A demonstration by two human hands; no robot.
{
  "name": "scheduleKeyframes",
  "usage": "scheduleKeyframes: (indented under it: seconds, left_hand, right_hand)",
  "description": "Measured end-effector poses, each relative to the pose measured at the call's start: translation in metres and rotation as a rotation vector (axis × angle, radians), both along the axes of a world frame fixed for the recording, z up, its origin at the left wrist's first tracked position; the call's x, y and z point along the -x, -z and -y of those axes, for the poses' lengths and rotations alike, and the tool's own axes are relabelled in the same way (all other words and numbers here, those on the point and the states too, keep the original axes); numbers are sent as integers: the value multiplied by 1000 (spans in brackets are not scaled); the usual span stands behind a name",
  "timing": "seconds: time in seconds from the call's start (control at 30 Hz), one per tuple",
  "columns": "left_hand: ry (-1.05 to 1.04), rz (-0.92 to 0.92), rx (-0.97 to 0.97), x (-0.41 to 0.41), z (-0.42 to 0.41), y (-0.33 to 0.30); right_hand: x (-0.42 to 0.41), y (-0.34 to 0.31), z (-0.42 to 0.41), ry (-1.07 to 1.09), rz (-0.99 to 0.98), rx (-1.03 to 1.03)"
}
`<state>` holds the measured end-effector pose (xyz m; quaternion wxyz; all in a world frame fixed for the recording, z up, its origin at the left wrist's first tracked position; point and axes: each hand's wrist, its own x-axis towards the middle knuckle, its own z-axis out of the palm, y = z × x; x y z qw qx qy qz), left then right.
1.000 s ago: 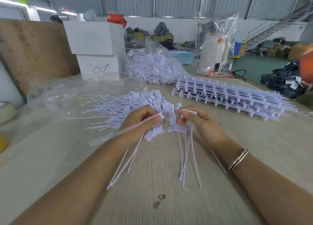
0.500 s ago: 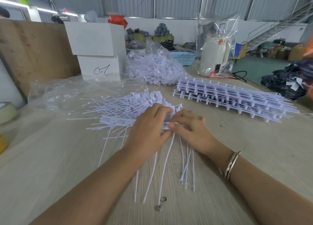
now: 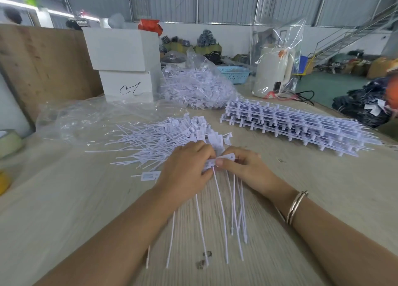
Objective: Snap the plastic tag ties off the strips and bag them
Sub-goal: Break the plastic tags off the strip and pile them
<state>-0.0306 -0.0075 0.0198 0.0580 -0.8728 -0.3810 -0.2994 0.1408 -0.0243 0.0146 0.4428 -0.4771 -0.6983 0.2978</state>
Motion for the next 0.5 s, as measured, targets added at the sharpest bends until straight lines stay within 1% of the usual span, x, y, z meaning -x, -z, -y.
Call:
scheduleKeyframes:
  seconds: [0.07, 0.17, 0.33, 0.4, 0.5]
  left_hand:
    - [2, 5, 10, 0, -1, 0]
    - [-22, 42, 40, 1, -1, 1]
    - [-22, 122, 182, 1, -5, 1]
    - [-3, 170, 224, 3, -7, 1]
    - [79, 299, 344, 5, -8, 1]
  right_hand:
    - [-1, 0, -1, -21, 15, -44]
    - [-3, 1, -3, 27, 103, -106]
    - [-2, 0, -3, 70, 185, -167]
    - [-3, -1, -2, 96, 247, -183]
    - [-4, -2, 0, 74, 278, -253]
